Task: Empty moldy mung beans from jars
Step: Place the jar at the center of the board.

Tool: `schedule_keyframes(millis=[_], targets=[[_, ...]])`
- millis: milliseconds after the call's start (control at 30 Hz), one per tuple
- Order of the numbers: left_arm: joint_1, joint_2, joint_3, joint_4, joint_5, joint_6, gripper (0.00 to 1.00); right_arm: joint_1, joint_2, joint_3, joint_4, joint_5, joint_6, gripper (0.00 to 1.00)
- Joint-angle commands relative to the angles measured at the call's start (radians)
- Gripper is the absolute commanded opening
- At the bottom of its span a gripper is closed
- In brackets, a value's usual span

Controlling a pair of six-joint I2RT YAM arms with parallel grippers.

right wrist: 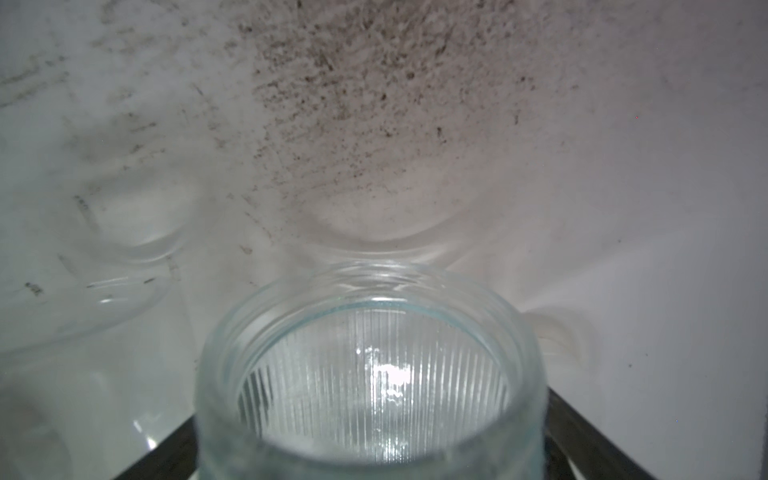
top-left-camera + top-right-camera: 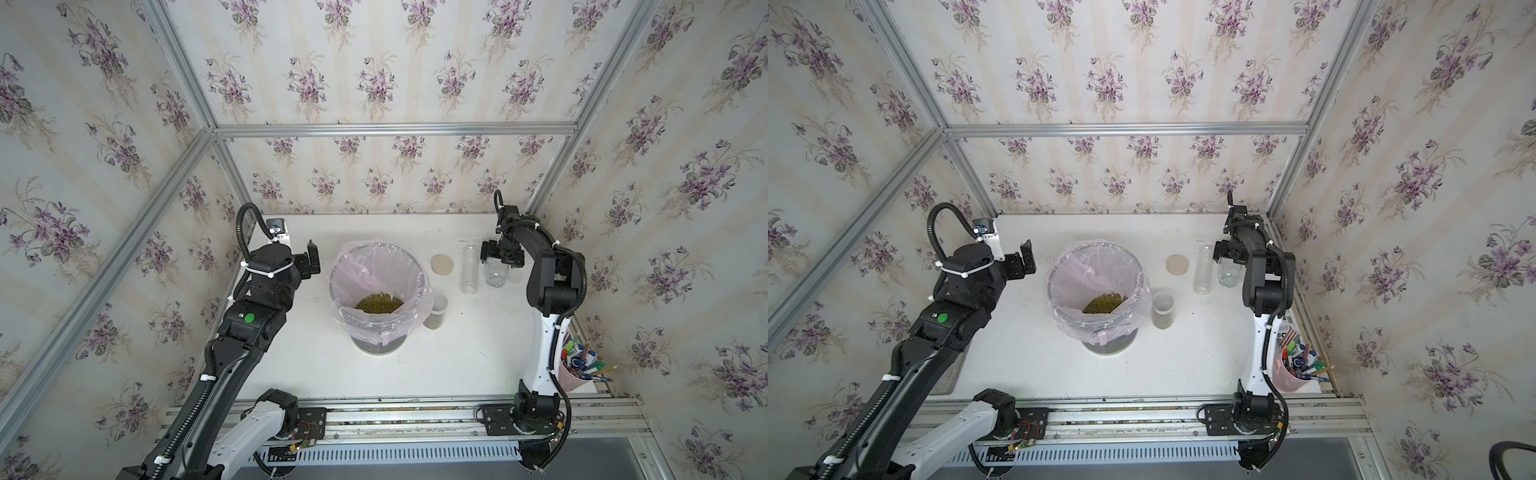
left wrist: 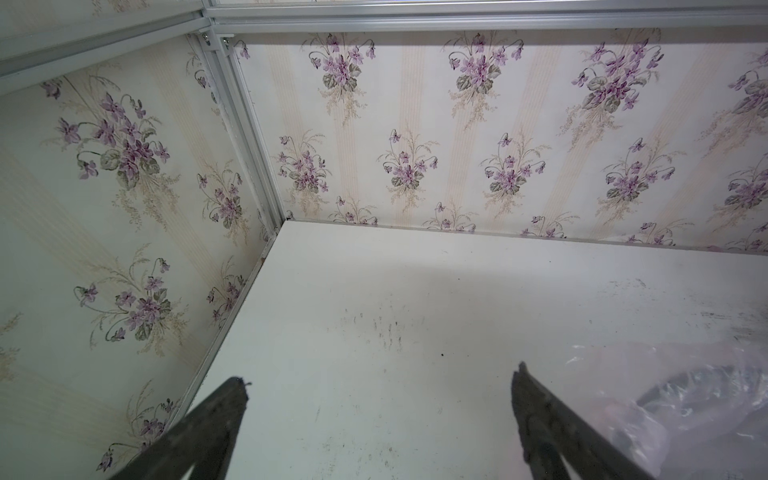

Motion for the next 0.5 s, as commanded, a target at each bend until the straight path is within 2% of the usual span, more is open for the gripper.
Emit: schedule_keyframes(millis=[0,467], targets=[[0.0,0.0,0.001,0.03,0.001,-0.002,1.0,0.0,-0.025,0.001,-0.007,0.01,0.016,1.0],[0.002,-0.003,0.001,0.03,0.007,-0.001,1.0,0.005,-0.111,-0.008,-0.011,0.027,0.029,1.0]])
